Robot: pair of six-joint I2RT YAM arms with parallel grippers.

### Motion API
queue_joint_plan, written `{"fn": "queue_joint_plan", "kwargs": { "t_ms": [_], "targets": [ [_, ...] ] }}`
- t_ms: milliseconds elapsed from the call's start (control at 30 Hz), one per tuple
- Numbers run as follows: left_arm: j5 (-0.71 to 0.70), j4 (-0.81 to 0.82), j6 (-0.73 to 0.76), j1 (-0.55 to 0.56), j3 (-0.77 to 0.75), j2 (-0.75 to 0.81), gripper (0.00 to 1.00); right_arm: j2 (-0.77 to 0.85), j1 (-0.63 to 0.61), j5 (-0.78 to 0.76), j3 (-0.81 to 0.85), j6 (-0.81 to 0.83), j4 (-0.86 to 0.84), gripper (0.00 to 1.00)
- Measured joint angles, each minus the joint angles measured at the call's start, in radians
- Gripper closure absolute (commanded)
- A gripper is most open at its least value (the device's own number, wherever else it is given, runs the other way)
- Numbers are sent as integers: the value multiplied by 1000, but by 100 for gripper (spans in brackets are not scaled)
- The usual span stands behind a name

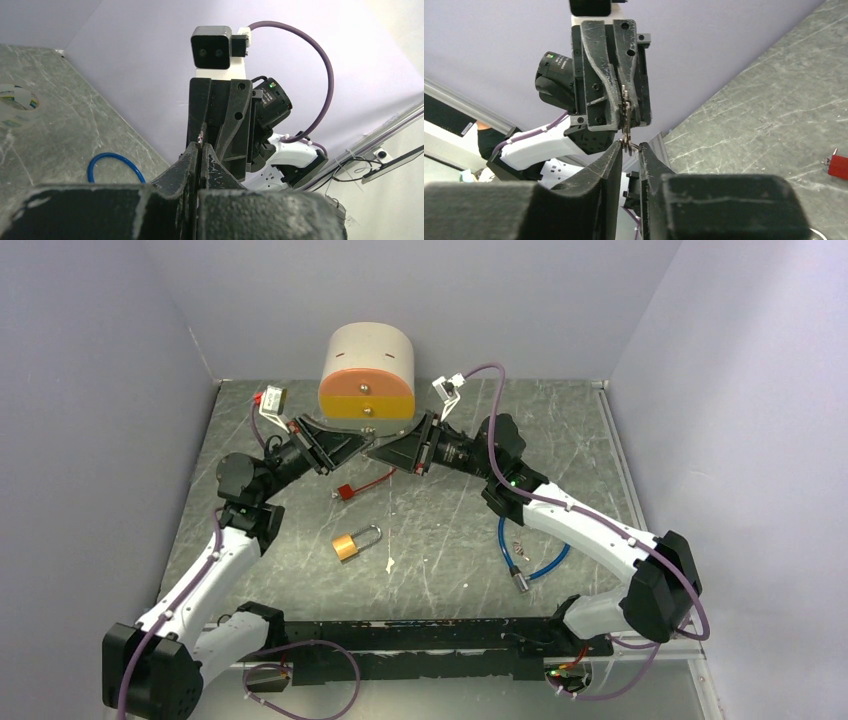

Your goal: Unlock with the key

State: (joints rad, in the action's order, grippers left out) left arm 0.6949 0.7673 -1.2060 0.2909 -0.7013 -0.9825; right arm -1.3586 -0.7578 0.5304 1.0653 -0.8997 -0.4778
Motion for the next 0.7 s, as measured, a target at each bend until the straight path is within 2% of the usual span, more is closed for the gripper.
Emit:
{"fn": "queue_joint_plan", "kwargs": {
  "t_ms": [167,333,433,500,533,567,700],
  "targets": [
    [-4,42,-30,-2,11,-13,98,-3,-1,6,7,2,-13,87],
    [-9,77,-48,-2,22,-14,97,-3,-3,8,7,2,-25,84],
    [-10,90,-56,-2,24,-14,97,-3,-3,12,7,1,-28,89],
    [-11,96,-62,-2,24,-14,97,-3,-3,16,7,-3,-37,98],
    [-10,102,-64,-2,24,-14,94,-3,-3,20,7,-5,-43,100],
    [-11,107,-68,-2,24,-14,86,-3,-3,23,7,-7,-48,100],
    [-10,114,-80,-1,25,-15,48,-3,-4,20,7,-7,-53,100]
  ]
}}
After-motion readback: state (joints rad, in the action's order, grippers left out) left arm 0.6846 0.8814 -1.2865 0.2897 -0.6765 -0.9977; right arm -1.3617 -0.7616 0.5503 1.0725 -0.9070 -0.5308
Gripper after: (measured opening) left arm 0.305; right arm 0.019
